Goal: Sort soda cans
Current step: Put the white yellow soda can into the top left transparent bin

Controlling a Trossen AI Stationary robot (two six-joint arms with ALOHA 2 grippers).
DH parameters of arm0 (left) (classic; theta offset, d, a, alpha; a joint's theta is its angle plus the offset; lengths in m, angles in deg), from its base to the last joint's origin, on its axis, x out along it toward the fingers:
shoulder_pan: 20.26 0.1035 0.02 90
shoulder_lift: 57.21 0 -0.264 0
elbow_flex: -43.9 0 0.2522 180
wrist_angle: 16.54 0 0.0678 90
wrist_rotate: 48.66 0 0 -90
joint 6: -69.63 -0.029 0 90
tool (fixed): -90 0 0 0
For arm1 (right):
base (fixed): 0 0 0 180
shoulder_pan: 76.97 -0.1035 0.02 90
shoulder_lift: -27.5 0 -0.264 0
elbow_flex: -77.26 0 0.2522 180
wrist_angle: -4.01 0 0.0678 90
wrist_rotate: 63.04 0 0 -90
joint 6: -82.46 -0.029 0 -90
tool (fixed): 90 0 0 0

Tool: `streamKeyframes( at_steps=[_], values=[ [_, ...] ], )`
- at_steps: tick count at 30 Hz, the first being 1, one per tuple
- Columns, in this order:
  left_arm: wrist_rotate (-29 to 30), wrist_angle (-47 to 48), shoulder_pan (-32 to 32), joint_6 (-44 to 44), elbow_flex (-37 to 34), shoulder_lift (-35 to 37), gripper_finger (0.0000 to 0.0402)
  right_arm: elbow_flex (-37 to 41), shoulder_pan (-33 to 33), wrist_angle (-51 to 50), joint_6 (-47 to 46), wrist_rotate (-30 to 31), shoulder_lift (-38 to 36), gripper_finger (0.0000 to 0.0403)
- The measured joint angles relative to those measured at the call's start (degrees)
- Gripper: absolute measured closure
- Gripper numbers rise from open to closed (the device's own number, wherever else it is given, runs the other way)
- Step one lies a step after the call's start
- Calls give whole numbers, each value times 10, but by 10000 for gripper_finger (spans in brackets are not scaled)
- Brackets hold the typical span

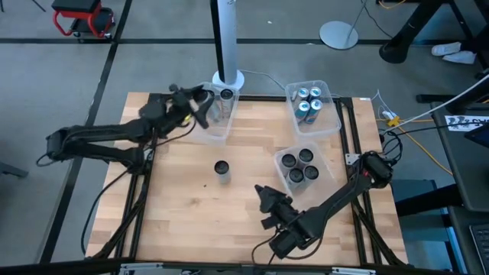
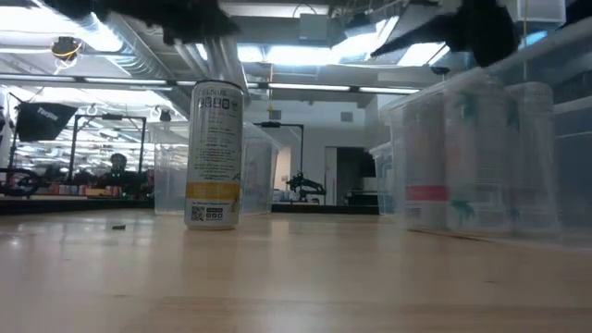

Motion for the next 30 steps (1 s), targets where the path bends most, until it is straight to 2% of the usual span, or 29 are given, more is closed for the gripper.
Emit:
streamKeyframes(
  at_steps=[4, 9, 18, 30],
  values=[
    [-30, -4, 61, 13, -1, -53, 138, 42, -2, 26, -36, -20, 6, 31],
    [-69, -14, 108, 28, -2, -114, 138, 77, -1, 62, -53, -16, 4, 31],
    [-99, -61, 132, 22, -2, -203, 139, 81, -2, 87, -53, -40, 4, 31],
    [-142, -56, 148, 25, -2, -282, 139, 81, -2, 90, -53, -59, 4, 31]
  ],
)
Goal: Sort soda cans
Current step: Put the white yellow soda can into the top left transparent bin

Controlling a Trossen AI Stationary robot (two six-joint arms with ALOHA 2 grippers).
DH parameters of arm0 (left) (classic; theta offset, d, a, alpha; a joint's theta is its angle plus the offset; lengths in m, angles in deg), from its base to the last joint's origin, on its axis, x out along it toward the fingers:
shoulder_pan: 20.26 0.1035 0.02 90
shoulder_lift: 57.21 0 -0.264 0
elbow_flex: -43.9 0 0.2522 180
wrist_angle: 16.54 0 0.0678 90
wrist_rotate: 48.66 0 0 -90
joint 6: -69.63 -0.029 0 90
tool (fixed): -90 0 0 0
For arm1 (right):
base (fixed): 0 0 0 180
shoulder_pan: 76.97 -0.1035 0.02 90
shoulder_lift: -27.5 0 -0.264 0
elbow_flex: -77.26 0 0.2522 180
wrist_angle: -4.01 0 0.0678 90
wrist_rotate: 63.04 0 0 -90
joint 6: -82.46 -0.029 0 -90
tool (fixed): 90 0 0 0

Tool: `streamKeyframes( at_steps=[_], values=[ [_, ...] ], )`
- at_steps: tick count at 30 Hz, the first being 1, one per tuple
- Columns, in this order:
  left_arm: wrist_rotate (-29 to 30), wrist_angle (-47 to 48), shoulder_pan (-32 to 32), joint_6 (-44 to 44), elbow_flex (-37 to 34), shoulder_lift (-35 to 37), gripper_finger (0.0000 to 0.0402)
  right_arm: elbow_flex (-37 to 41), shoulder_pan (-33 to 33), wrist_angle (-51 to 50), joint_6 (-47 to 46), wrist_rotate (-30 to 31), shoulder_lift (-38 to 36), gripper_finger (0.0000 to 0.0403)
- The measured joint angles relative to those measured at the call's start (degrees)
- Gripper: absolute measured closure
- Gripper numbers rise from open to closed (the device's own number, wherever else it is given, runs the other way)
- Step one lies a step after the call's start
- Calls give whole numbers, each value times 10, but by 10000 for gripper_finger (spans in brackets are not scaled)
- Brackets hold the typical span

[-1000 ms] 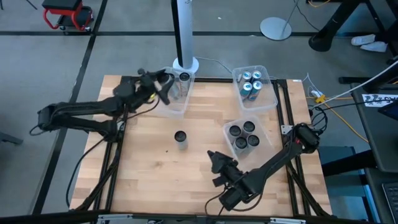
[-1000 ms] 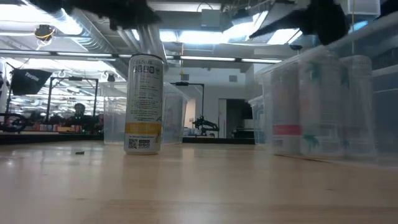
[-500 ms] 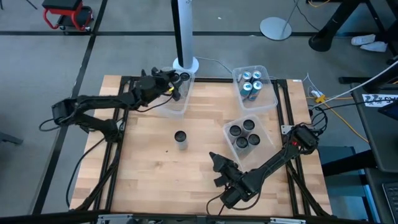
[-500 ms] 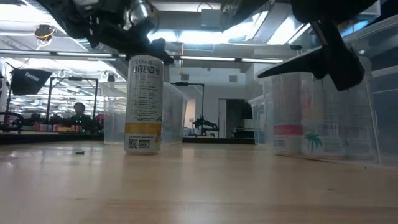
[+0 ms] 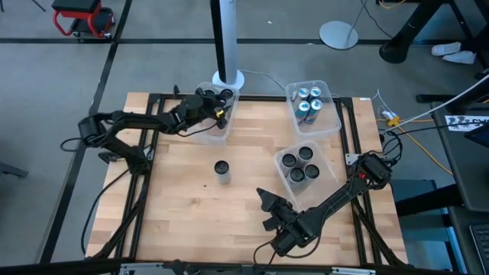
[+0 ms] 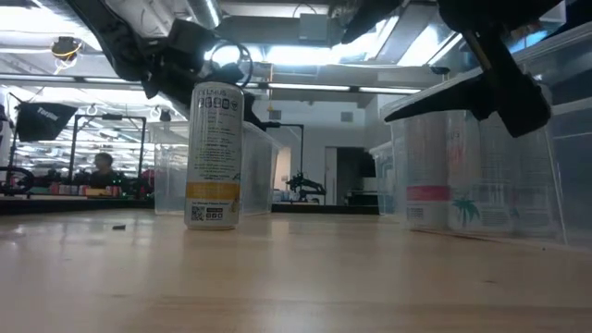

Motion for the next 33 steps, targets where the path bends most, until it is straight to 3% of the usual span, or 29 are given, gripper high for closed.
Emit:
streamKeyframes(
  at_steps=[7, 14, 23, 33],
  values=[
    [0, 5, 0, 17, 1, -20, 138, 0, 0, 2, 0, 0, 0, 31],
    [0, 6, -1, 28, 1, -19, 83, 0, 0, 4, 0, 0, 0, 31],
    [0, 19, -3, 32, 1, -11, 70, 0, 0, 4, 0, 0, 0, 31],
    [6, 161, -30, 13, 37, 132, 69, 0, 0, 6, 0, 0, 0, 31]
  ],
)
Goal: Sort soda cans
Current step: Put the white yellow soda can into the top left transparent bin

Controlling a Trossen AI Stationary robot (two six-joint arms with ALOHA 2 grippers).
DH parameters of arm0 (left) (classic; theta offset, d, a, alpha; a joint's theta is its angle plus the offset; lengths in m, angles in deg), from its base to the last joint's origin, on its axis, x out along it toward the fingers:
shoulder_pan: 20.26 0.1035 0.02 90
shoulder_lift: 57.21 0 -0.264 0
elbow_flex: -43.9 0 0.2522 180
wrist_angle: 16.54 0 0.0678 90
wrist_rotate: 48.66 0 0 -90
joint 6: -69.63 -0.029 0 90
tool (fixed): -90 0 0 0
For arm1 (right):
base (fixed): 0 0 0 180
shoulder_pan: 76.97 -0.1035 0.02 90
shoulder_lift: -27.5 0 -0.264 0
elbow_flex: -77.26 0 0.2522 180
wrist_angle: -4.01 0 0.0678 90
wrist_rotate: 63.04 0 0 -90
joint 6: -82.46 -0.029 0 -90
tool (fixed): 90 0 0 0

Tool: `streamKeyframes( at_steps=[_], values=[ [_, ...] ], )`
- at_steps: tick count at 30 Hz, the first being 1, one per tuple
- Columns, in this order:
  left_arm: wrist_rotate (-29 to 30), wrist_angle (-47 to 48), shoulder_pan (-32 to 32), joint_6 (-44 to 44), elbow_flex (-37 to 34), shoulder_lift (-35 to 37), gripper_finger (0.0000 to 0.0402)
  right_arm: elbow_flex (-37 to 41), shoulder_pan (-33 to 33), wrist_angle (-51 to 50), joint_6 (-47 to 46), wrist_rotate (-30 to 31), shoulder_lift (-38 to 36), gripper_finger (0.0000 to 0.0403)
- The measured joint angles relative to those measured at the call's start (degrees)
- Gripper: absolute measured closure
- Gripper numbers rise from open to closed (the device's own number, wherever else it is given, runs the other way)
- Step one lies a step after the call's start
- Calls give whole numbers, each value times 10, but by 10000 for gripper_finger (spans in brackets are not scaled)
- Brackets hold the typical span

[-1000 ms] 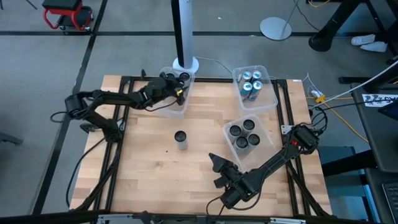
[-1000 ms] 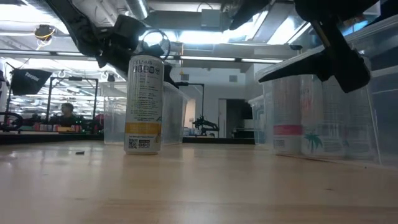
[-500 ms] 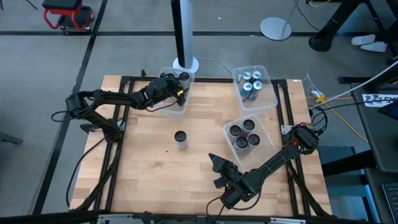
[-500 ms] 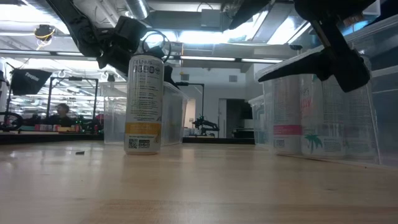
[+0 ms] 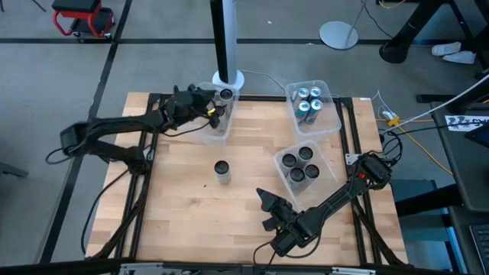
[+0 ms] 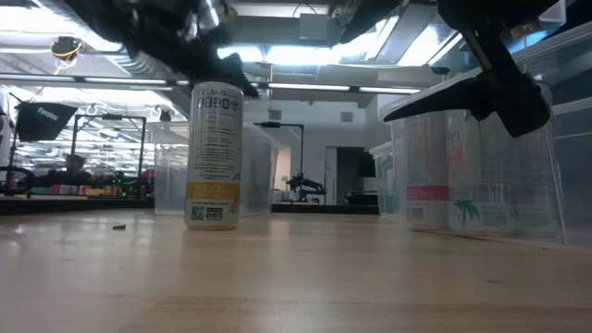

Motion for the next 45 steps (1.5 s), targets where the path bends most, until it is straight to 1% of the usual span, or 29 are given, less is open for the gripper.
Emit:
streamKeyframes(
  at_steps=[2, 5, 7, 10, 11, 13, 17, 21, 25, 29, 36, 41, 45],
  values=[
    [-5, 51, -13, -1, 14, 35, 68, 0, 0, 1, 0, 0, 0, 31],
    [-47, 145, -40, 10, 36, 85, 68, 0, 0, 1, 0, 0, 0, 31],
    [-100, 201, -65, 23, 47, 110, 68, 0, 0, 2, 0, 0, 0, 31],
    [-187, 253, -112, 50, 48, 144, 68, 0, 0, 3, 0, -2, 0, 31],
    [-209, 264, -131, 59, 49, 152, 68, 0, 0, 3, 0, -5, 0, 31],
    [-228, 288, -171, 72, 49, 163, 68, 0, 0, 6, 0, -11, 0, 31],
    [-222, 313, -250, 86, 48, 160, 68, 0, 0, 7, 0, -16, 0, 31],
    [-157, 315, -310, 101, 48, 133, 68, 0, 0, 8, 0, -16, 0, 31],
    [-84, 316, -344, 96, 48, 102, 68, 0, 0, 10, 0, -24, 0, 31],
    [-71, 315, -351, 99, 48, 78, 68, 0, 0, 11, 0, -40, 0, 31],
    [-71, 314, -350, 103, 48, 40, 68, 0, 0, 11, 0, -41, 0, 31],
    [-51, 314, -349, 103, 48, 25, 68, 0, 0, 14, 0, -41, 0, 31],
    [-50, 314, -348, 104, 48, 17, 68, 0, 0, 16, 0, -41, 0, 31]
  ],
)
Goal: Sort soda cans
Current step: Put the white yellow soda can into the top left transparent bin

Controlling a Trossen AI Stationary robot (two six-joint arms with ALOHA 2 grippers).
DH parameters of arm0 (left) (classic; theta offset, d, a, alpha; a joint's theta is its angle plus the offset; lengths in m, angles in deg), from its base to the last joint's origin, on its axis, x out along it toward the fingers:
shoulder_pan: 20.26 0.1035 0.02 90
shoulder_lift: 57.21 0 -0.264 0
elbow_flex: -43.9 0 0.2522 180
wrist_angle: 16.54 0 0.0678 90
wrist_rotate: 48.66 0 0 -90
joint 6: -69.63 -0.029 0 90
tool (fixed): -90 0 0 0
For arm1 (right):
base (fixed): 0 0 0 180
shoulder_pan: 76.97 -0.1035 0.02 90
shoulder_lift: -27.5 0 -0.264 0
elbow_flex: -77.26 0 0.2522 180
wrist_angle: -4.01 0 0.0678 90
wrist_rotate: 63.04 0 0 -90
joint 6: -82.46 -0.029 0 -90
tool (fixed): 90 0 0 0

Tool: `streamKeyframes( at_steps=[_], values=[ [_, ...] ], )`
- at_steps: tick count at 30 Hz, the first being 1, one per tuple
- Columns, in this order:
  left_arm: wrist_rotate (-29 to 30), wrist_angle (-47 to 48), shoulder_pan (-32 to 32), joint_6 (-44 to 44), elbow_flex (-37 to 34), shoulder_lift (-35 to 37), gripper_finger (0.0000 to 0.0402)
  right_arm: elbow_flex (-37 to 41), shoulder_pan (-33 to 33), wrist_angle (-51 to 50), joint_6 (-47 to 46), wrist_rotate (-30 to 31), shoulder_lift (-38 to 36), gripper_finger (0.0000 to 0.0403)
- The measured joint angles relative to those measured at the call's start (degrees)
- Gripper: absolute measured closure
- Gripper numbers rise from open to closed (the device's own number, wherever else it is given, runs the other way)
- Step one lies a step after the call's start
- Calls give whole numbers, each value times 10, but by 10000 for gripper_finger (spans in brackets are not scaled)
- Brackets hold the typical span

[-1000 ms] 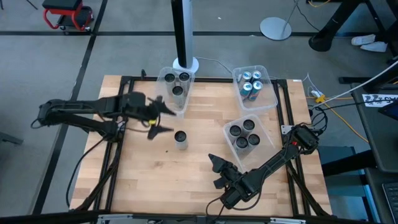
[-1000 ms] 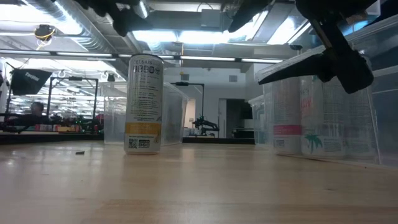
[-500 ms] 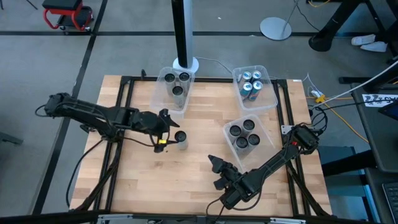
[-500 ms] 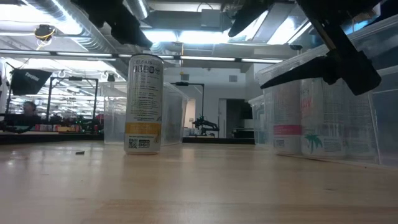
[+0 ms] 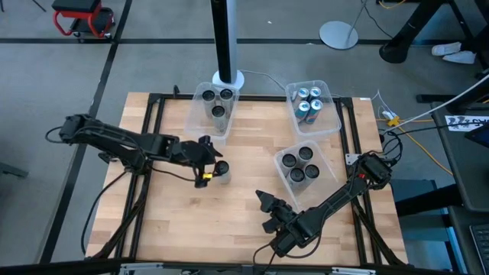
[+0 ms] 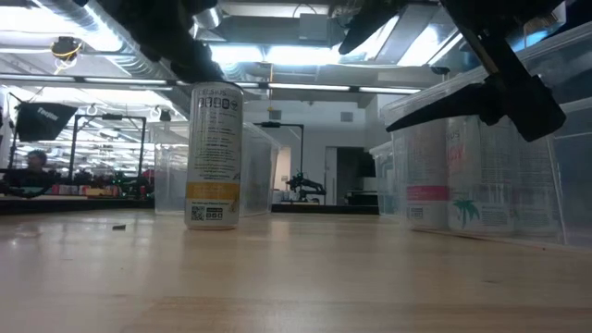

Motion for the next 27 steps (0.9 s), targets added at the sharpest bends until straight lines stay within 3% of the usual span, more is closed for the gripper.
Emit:
streamKeyframes(
  at_steps=[13, 27],
  values=[
    [-3, -1, 0, 13, 0, -45, 68, 0, 0, 0, 0, 0, 0, 31],
    [-20, -19, 0, 18, 0, -50, 77, 0, 0, 2, 0, -5, 0, 31]
  ],
)
